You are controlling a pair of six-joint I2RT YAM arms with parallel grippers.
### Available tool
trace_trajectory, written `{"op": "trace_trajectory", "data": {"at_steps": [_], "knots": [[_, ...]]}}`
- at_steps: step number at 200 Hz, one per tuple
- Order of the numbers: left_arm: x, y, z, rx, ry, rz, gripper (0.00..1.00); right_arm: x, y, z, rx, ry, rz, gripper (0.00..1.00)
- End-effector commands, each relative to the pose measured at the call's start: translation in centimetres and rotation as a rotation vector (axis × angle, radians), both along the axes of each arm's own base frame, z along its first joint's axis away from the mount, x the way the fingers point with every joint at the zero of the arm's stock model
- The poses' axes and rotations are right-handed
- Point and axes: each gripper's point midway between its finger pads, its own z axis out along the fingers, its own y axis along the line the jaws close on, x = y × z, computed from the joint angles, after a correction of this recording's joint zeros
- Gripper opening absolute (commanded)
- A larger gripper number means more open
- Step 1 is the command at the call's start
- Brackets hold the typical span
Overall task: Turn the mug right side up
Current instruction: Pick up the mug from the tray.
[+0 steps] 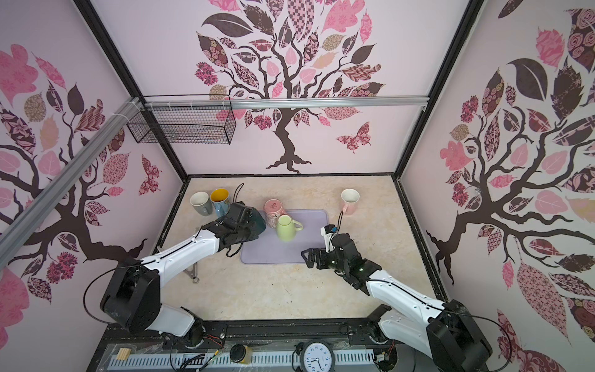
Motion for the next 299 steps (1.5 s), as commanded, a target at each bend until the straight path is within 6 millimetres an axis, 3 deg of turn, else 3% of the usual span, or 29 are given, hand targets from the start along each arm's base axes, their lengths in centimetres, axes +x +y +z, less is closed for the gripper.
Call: {"op": "trace_trajectory", "data": {"at_steps": [1, 77, 149, 268, 299], "knots": [[1.2, -1.7, 4.3, -0.141, -0.142, -0.030, 0.00, 0.0, 0.8, 2.0, 0.071, -0.023, 0.011, 0.99], [0.7, -4.4, 9.2, -0.334, -0.219, -0.116, 0.00, -0.1, 2.5, 5.3, 0.247, -0.033, 0.044, 1.00], [0.5, -4.0, 8.3, -0.304, -0.189, -0.098, 0.00, -0.2, 2.1, 4.6, 0.260, -0.014, 0.014, 1.00], [2.1, -5.7, 10.2, -0.350, -0.206, -0.119, 0.00, -0.1, 2.8, 4.6, 0.302, -0.016, 0.041, 1.00], [2.2, -7.0, 11.7, -0.386, -0.241, -0.158, 0.00, -0.3, 3.0, 5.0, 0.361, -0.028, 0.040, 1.00]]}}
